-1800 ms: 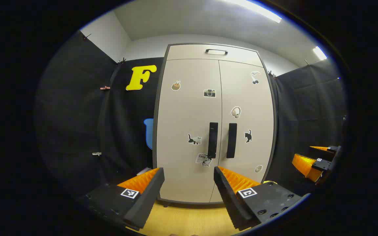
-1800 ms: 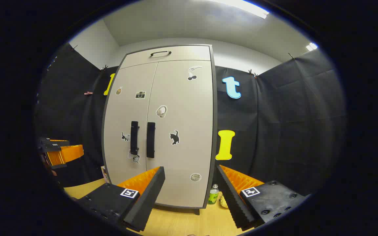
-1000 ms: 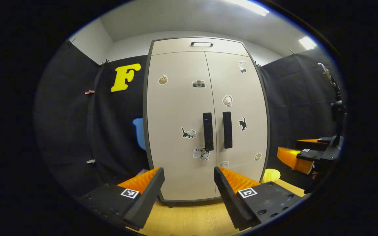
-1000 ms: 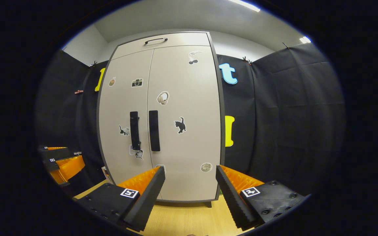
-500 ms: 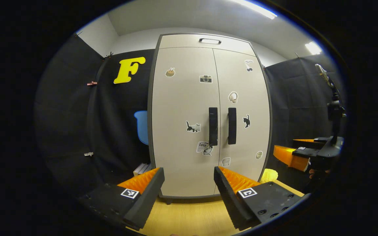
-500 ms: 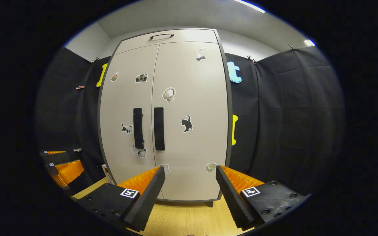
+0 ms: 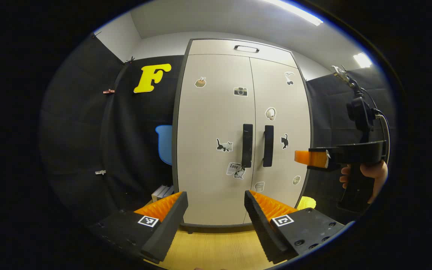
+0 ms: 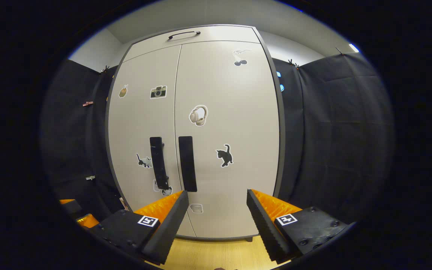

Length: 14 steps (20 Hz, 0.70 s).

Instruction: Open the right door of the double-door shoe cabinet with the right hand, and open the left door with the left hand.

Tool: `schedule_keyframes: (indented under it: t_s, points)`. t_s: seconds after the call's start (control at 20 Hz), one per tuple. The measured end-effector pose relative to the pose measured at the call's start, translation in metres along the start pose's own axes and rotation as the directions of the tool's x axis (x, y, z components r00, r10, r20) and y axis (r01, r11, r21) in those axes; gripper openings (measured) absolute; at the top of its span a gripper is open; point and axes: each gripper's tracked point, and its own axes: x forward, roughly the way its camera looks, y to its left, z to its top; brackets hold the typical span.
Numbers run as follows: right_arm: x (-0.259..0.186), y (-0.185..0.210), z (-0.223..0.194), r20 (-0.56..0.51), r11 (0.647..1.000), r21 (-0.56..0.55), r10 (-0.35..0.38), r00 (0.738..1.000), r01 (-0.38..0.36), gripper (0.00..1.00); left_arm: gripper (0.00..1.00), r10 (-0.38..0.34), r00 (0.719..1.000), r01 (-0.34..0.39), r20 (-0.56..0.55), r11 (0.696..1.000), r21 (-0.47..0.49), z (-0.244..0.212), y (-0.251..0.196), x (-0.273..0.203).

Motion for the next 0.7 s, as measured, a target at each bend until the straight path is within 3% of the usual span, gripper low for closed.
schedule_keyframes:
  t_s: [0.7]
  points:
    - [0.090,0.050,0.018,-0.025,1.000,-0.008,0.027,0.999,-0.027,0.98,0.94,0.092,0.995,-0.093,-0.037,0.995,-0.030,-0.016,0.049,-0.009]
